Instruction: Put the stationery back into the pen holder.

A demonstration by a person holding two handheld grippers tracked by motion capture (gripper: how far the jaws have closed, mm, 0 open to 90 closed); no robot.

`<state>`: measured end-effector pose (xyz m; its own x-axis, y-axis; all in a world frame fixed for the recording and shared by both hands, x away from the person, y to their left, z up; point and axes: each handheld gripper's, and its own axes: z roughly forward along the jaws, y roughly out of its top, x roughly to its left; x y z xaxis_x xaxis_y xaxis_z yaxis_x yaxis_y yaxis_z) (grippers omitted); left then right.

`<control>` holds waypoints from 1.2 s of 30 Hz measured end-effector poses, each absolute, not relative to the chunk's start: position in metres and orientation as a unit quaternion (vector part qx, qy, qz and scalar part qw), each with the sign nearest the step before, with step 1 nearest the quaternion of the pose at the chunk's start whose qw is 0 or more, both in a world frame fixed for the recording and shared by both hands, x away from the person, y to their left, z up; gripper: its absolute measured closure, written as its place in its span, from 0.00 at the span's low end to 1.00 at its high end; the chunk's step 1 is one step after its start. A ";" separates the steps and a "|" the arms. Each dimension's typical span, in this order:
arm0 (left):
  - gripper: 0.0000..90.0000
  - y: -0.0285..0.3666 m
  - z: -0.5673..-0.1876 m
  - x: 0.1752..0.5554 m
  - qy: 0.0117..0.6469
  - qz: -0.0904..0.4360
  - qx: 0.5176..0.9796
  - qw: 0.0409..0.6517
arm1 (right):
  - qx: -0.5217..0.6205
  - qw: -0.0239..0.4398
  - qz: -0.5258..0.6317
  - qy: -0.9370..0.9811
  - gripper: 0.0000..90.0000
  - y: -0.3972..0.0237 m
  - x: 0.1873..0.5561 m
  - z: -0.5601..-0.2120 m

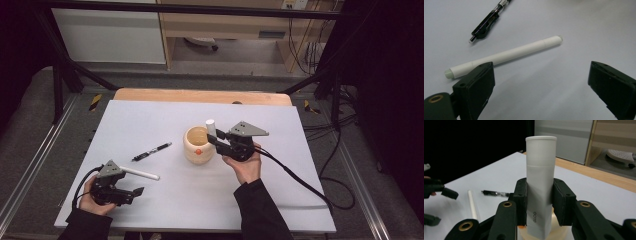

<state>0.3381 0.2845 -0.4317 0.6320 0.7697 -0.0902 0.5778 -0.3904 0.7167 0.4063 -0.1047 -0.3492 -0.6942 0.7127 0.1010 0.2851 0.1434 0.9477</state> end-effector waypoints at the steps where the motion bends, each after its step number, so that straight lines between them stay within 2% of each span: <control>1: 0.08 0.285 -0.432 0.338 0.409 0.130 0.824 0.371 | 0.342 0.190 0.561 0.730 0.75 -0.102 0.408 -0.348; 11: 0.08 0.286 -0.432 0.338 0.408 0.128 0.824 0.371 | 0.350 0.185 0.569 0.721 0.75 -0.077 0.430 -0.345; 21: 0.06 0.286 -0.432 0.339 0.411 0.127 0.826 0.364 | 0.361 0.174 0.562 0.724 0.75 -0.066 0.450 -0.366; 36: 0.06 0.280 -0.433 0.341 0.422 0.128 0.830 0.341 | 0.375 0.159 0.542 0.735 0.75 -0.055 0.458 -0.392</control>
